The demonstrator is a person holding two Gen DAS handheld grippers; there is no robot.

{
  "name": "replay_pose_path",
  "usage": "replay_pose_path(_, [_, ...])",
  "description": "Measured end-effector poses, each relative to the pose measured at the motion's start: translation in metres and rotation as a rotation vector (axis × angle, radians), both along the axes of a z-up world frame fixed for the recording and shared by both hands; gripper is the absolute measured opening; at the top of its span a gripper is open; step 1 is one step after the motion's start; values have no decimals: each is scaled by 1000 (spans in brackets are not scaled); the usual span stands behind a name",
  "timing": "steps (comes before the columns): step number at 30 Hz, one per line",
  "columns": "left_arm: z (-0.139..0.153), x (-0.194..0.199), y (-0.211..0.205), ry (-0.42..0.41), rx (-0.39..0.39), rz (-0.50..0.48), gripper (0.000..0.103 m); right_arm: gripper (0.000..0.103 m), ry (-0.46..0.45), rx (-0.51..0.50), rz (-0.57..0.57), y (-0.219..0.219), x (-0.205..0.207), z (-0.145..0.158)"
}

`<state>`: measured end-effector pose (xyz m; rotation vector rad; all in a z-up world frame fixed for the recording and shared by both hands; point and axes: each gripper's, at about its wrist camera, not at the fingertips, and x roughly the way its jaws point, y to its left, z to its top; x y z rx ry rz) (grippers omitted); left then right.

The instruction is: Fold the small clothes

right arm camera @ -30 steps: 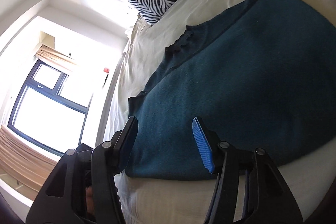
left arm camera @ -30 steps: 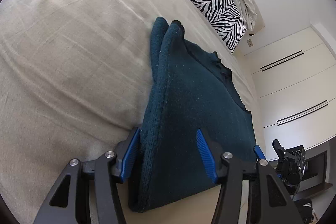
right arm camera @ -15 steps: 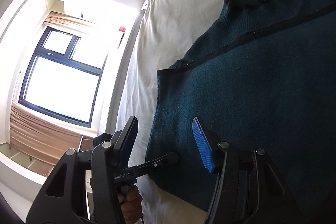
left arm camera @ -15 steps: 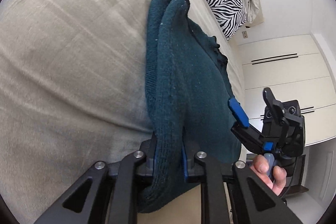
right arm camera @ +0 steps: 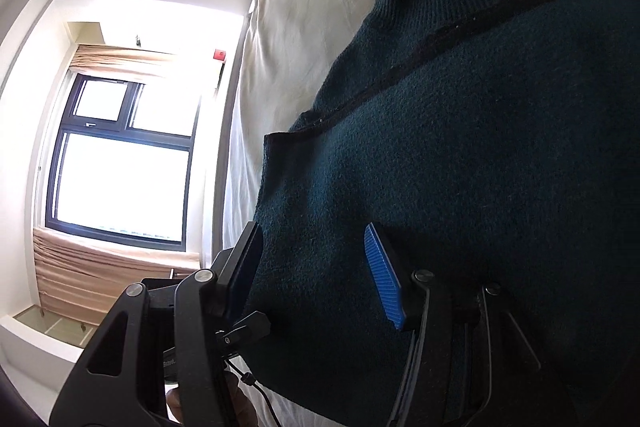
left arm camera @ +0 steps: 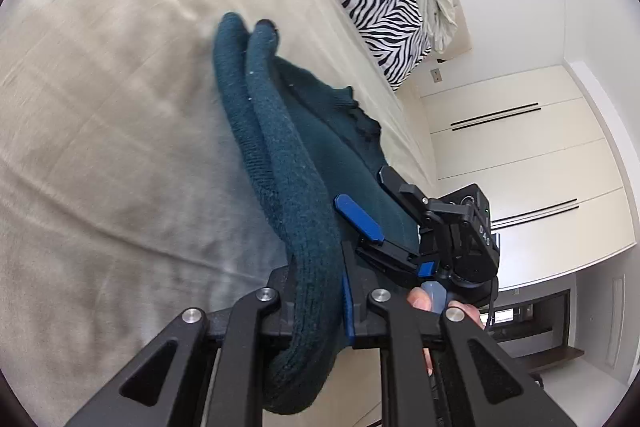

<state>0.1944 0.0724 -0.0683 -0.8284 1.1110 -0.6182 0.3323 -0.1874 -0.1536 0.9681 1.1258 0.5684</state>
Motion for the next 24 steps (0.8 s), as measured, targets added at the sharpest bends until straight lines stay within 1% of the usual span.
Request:
replay_pose_path(2, [19,2,-17,-41,11,-26,16,53,-11,39,-25,-20,-5,5])
replay_pose_path(4, [36,6,-43,-81,23,-64,16,53,-17,83,-62,-46,-9,9])
replay_pose_path(7, [56,12,-96,-135,50,-140,16,56,-27,131,-128,-89,-16,13])
replay_pose_path(10, [63,14,-156,-174,81,-225,16,59,-35,177,-192,-133,-24,14])
replay_pose_path(11, [61,13,-176,-185,88,-257,16,60,-36,190,-210,-147,-26,13])
replay_pose_path(12, [57,13,-196,-195,92,-290,16,63,-32,200,-229,-160,-29,11])
replay_pose_path(13, [49,13,-212,-192,88,-312,16,65,-28,212,-246,-172,-31,8])
replay_pose_path(14, [38,15,-227,-178,86,-326,17,68,-19,221,-263,-182,-34,4])
replay_pose_path(17, [5,21,-257,-127,109,-348,19,68,32,230,-289,-204,-39,-14])
replay_pose_path(18, [-5,22,-261,-97,116,-351,23,67,49,238,-293,-210,-42,-20])
replay_pose_path(19, [-10,21,-262,-84,104,-352,27,67,48,254,-293,-215,-44,-24])
replay_pose_path(20, [-10,20,-263,-92,91,-353,31,67,39,269,-292,-216,-45,-26])
replay_pose_path(22, [-5,14,-262,-126,72,-368,57,67,15,312,-294,-225,-51,-26])
replay_pose_path(23, [-1,11,-263,-141,74,-379,62,68,2,327,-305,-224,-50,-28])
replay_pose_path(24, [2,9,-265,-157,77,-390,69,68,-5,335,-318,-225,-51,-30])
